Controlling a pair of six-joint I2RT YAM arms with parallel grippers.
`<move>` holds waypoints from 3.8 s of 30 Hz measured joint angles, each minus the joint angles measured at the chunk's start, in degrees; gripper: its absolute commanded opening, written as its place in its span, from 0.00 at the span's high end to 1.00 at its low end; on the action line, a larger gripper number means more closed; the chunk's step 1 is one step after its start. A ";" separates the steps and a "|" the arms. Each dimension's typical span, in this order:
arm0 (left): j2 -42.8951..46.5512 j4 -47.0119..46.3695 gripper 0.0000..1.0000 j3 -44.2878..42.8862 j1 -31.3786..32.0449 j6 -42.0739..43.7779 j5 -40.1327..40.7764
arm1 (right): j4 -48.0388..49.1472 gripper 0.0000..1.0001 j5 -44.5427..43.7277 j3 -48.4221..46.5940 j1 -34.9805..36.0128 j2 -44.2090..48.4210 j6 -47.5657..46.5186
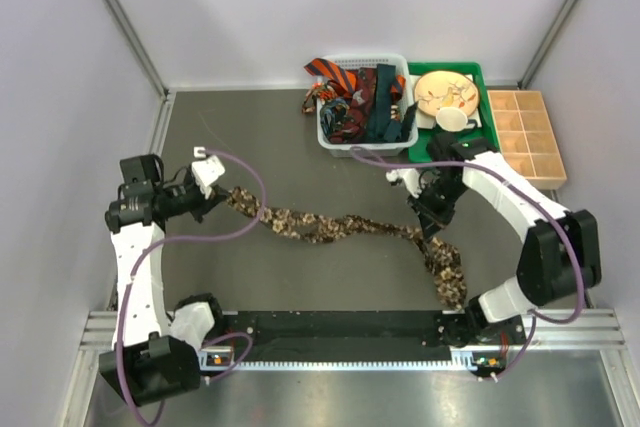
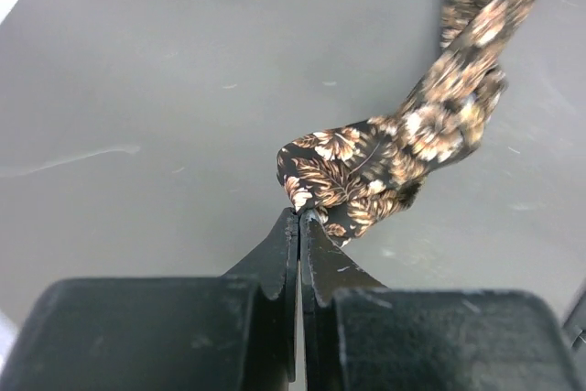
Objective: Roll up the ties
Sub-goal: Flatten out the tie at the center of the board.
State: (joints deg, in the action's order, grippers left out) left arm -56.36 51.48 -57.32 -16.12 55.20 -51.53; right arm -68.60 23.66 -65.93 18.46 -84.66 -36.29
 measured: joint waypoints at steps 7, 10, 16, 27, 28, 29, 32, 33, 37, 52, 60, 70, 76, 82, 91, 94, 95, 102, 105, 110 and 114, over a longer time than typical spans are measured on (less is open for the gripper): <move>-0.13 -0.68 1.00 7.34 0.04 5.57 -2.45 | -4.76 1.00 3.76 -0.85 -0.02 -15.17 -8.09; -5.81 -6.71 0.82 8.63 0.02 5.18 -0.11 | -2.73 0.87 2.95 -4.07 -0.44 -22.05 -7.28; -7.26 0.44 0.25 9.20 0.00 21.70 -1.09 | 2.56 0.36 0.46 -8.07 -0.74 -24.13 -2.10; -1.25 8.07 0.18 11.85 0.04 21.05 0.46 | 7.13 0.11 -4.13 -5.22 5.01 -12.79 8.41; -2.10 7.21 0.15 11.69 0.04 19.17 0.44 | 8.04 0.12 -4.85 -4.33 6.36 -12.24 9.27; -3.17 6.03 0.14 11.45 0.04 16.57 0.35 | 9.01 0.12 -5.55 -3.32 7.37 -12.07 9.99; -7.02 1.38 0.14 10.64 0.04 7.69 0.15 | 11.82 0.15 -7.74 -0.07 8.90 -12.35 11.37; -8.55 -0.96 0.14 10.29 0.04 3.69 0.33 | 12.74 0.16 -8.66 1.16 8.79 -12.61 11.69; -14.93 -6.45 0.12 7.21 0.04 -8.39 1.42 | 16.48 0.23 -10.84 4.85 8.74 -13.73 12.92; -29.97 -7.96 0.19 -2.73 14.43 -19.85 14.27 | 19.93 1.00 -16.92 10.08 10.80 -7.93 13.99; -41.33 -7.54 0.23 -6.69 25.31 -26.77 23.12 | 17.57 1.00 -15.13 10.45 10.97 2.40 13.33; -47.08 -3.82 0.94 -7.26 27.91 -29.11 24.37 | 13.38 1.00 -13.18 4.59 11.04 9.99 13.53; -46.29 1.29 1.00 -10.58 26.53 -24.63 19.41 | 12.11 1.00 -12.63 0.55 8.44 10.88 13.33; -34.47 9.73 0.98 -21.09 20.70 0.17 11.56 | 6.99 1.00 -8.15 -8.07 -1.99 6.80 8.61; -3.34 18.18 0.55 12.24 22.05 36.89 19.93 | -1.20 1.00 -1.51 0.02 -2.89 -0.57 -1.44; -5.90 15.30 0.22 15.93 16.26 37.81 22.12 | -3.69 1.00 0.24 1.81 -2.89 -3.63 -3.23; -7.02 14.43 0.08 15.04 13.88 37.83 21.92 | -4.48 1.00 0.70 1.81 -2.89 -3.82 -3.76; -8.09 13.75 0.01 7.28 9.42 40.09 15.32 | -6.14 1.00 1.62 1.77 -2.89 -3.72 -4.79; -4.28 14.60 0.01 8.09 12.76 37.59 13.03 | -5.84 1.00 1.38 1.77 -3.17 -3.69 -4.59; -2.93 14.62 0.23 10.93 26.03 29.29 16.24 | -5.66 1.00 1.33 1.77 -3.65 -3.69 -4.00; -5.75 14.10 0.22 13.22 33.38 22.27 20.02 | -5.68 1.00 1.36 1.77 -3.65 -3.69 -3.63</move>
State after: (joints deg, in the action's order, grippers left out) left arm -62.11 65.58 -44.10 17.26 77.47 -31.51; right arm -74.28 25.02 -64.16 14.81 -88.36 -39.92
